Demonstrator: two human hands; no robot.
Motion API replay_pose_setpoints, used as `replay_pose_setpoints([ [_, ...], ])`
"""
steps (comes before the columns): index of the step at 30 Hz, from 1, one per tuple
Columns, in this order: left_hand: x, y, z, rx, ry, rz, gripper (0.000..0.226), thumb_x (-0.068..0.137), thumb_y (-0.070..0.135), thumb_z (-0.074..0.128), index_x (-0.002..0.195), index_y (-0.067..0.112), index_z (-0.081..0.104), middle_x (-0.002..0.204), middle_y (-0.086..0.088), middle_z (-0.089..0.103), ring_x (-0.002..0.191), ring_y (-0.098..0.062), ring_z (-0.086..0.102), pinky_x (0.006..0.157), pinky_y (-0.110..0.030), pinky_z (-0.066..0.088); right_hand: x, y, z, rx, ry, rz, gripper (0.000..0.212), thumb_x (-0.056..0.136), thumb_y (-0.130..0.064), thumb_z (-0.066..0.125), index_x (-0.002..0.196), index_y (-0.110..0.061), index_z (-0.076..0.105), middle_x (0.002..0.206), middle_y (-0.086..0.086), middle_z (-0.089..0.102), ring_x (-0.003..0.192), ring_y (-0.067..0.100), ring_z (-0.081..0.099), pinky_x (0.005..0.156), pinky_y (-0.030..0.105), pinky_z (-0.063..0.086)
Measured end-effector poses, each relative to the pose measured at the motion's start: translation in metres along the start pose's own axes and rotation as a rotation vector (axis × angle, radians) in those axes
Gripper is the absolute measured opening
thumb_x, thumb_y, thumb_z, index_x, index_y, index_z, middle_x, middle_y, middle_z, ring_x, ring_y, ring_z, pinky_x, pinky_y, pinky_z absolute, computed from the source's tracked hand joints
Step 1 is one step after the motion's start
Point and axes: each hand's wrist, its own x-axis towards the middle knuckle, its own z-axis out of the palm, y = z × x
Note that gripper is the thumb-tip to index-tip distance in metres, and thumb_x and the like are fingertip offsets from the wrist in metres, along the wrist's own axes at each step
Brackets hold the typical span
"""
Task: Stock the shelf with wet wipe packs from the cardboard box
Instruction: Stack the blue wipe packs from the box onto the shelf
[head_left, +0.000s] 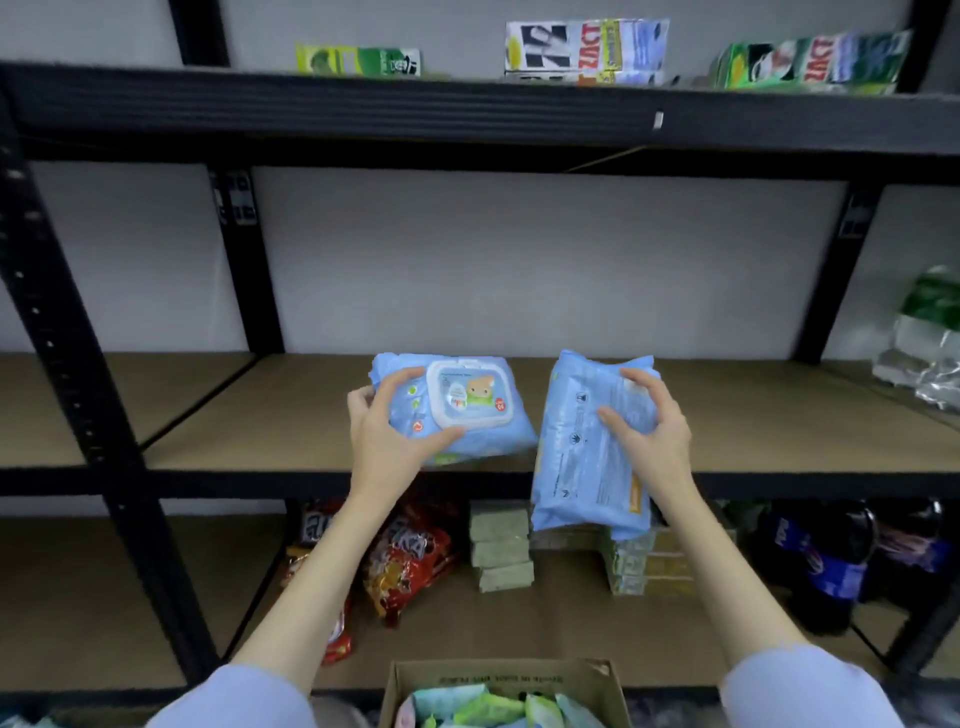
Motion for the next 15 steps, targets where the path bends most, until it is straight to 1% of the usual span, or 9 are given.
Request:
replay_pose_setpoints([
  [1,0.006,-0.002,0.007,-0.004,0.027,-0.034,0.064,0.06,0.019,0.086,0.113,0.036,0.055,0.113,-0.001,0.033,0.101,-0.009,0.042,0.084,-0.009,0.035,0.009,0.005,0.004,-0.008,-0.005,0.016,0.04,0.081,-0.025,0.069,0.117,-0.032,0.054,0.118,0.002,0.053,0.107,0.017,0.049,0.095,0.042,0.043],
  [2,0.01,-0.006,0.014,-0.012,0.05,-0.073,0.064,0.06,0.017,0.086,0.114,0.034,0.055,0.113,-0.001,0.032,0.1,-0.01,0.041,0.086,-0.012,0.035,0.016,0.011,0.01,-0.019,-0.011,0.03,0.042,0.082,-0.022,0.068,0.12,-0.031,0.053,0.121,0.002,0.053,0.11,0.017,0.048,0.097,0.042,0.042],
  [5,0.016,-0.022,0.039,-0.021,0.079,-0.184,0.068,0.06,0.014,0.085,0.12,0.025,0.054,0.112,-0.002,0.029,0.098,-0.013,0.041,0.086,-0.013,0.034,0.032,0.027,0.024,-0.066,-0.027,0.108,0.051,0.086,-0.021,0.063,0.133,-0.032,0.045,0.131,0.006,0.047,0.116,0.015,0.041,0.096,0.03,0.033],
  [6,0.016,-0.028,0.046,-0.014,0.078,-0.227,0.071,0.062,0.016,0.085,0.124,0.025,0.051,0.113,-0.003,0.03,0.098,-0.015,0.041,0.083,-0.011,0.032,0.038,0.031,0.027,-0.102,-0.055,0.141,0.052,0.087,-0.023,0.061,0.135,-0.033,0.043,0.135,0.008,0.044,0.121,0.018,0.04,0.096,0.03,0.031],
  [8,0.015,-0.039,0.057,-0.015,0.059,-0.323,0.079,0.069,0.024,0.081,0.136,0.03,0.04,0.121,-0.009,0.033,0.094,-0.015,0.037,0.08,-0.01,0.028,0.051,0.035,0.033,-0.241,-0.209,0.196,0.054,0.086,-0.034,0.061,0.136,-0.034,0.041,0.14,0.01,0.038,0.128,0.023,0.036,0.102,0.035,0.031],
  [10,0.017,-0.045,0.064,0.014,0.034,-0.39,0.081,0.075,0.035,0.074,0.142,0.037,0.029,0.125,-0.013,0.032,0.091,-0.015,0.034,0.083,-0.015,0.03,0.061,0.035,0.037,-0.365,-0.417,0.267,0.064,0.081,-0.049,0.062,0.138,-0.034,0.038,0.141,0.01,0.03,0.128,0.028,0.037,0.105,0.038,0.032],
  [12,0.02,-0.049,0.067,0.236,-0.004,-0.413,0.077,0.076,0.052,0.066,0.141,0.045,0.024,0.123,-0.015,0.035,0.1,-0.026,0.042,0.091,-0.028,0.036,0.066,0.034,0.038,-0.413,-0.527,0.329,0.071,0.078,-0.058,0.061,0.14,-0.036,0.034,0.139,0.009,0.025,0.125,0.03,0.04,0.104,0.038,0.034],
  [14,0.023,-0.053,0.066,0.487,-0.045,-0.415,0.076,0.076,0.065,0.055,0.142,0.047,0.021,0.124,-0.019,0.04,0.11,-0.034,0.041,0.096,-0.037,0.034,0.069,0.039,0.036,-0.407,-0.547,0.355,0.071,0.076,-0.063,0.059,0.139,-0.039,0.034,0.138,0.008,0.025,0.124,0.031,0.041,0.103,0.039,0.034],
  [15,0.024,-0.054,0.065,0.548,-0.067,-0.424,0.076,0.077,0.069,0.05,0.142,0.046,0.019,0.126,-0.02,0.041,0.112,-0.034,0.04,0.098,-0.038,0.032,0.069,0.04,0.035,-0.397,-0.546,0.364,0.071,0.075,-0.065,0.058,0.138,-0.041,0.034,0.138,0.008,0.025,0.123,0.031,0.041,0.104,0.04,0.034],
])
